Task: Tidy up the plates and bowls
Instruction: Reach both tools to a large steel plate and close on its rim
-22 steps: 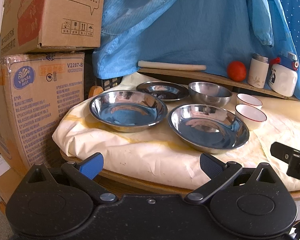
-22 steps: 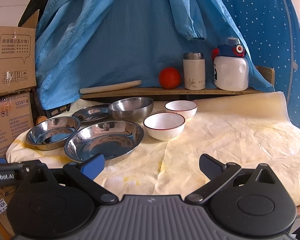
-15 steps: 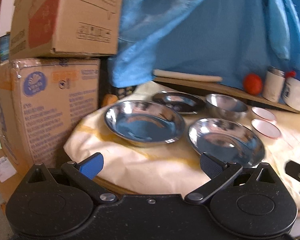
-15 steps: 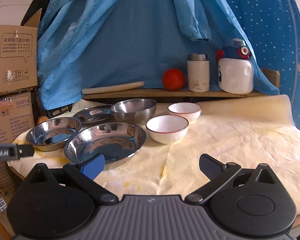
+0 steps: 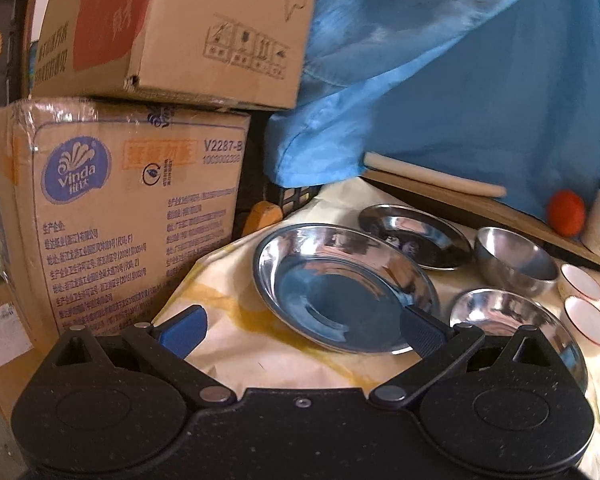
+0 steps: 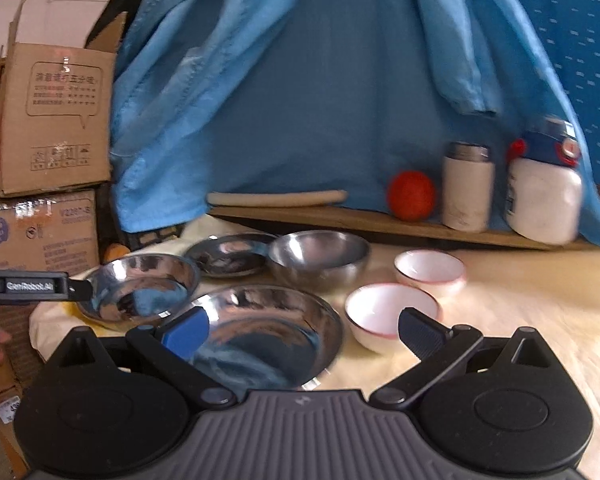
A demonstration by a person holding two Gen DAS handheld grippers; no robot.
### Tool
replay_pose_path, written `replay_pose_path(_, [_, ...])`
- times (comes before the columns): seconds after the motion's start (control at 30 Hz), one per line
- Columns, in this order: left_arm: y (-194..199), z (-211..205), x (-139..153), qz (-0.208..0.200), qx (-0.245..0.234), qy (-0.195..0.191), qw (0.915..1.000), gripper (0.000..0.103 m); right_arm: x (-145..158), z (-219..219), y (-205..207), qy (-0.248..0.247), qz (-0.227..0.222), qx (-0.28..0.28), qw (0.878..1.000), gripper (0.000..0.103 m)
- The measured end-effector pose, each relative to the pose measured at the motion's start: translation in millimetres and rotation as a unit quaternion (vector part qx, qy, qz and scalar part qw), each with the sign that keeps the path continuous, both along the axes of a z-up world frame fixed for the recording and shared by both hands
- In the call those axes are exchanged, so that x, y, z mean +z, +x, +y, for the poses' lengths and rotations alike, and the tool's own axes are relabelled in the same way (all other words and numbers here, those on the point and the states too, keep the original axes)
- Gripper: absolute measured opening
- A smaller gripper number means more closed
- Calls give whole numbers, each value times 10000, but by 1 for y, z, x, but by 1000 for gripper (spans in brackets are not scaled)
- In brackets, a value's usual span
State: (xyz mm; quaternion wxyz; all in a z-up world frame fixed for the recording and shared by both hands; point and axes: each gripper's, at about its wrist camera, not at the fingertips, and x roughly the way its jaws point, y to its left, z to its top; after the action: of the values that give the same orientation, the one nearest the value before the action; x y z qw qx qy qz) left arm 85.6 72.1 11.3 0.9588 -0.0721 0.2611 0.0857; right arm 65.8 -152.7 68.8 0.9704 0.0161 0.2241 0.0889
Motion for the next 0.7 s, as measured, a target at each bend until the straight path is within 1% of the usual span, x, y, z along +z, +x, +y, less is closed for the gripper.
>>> replay_pose_path(0.2, [14,7,-7,79,102,-373,9992,102,3,19,32,71,-11,511,9987,103])
replay_pose_path(0.4, [24,15,-16,139,166,-736,9971,102,5,30,72,380,273,907,9948,102])
replay_pose_path(0.53, [27,16,-18,130,203,-806,9965,101,5,39,95,512,430,1188,9907,99])
replay_pose_path(0.7, [32,17,-19,59,127,-925,9956,99,3,53,120,667,640,1420,9855,92])
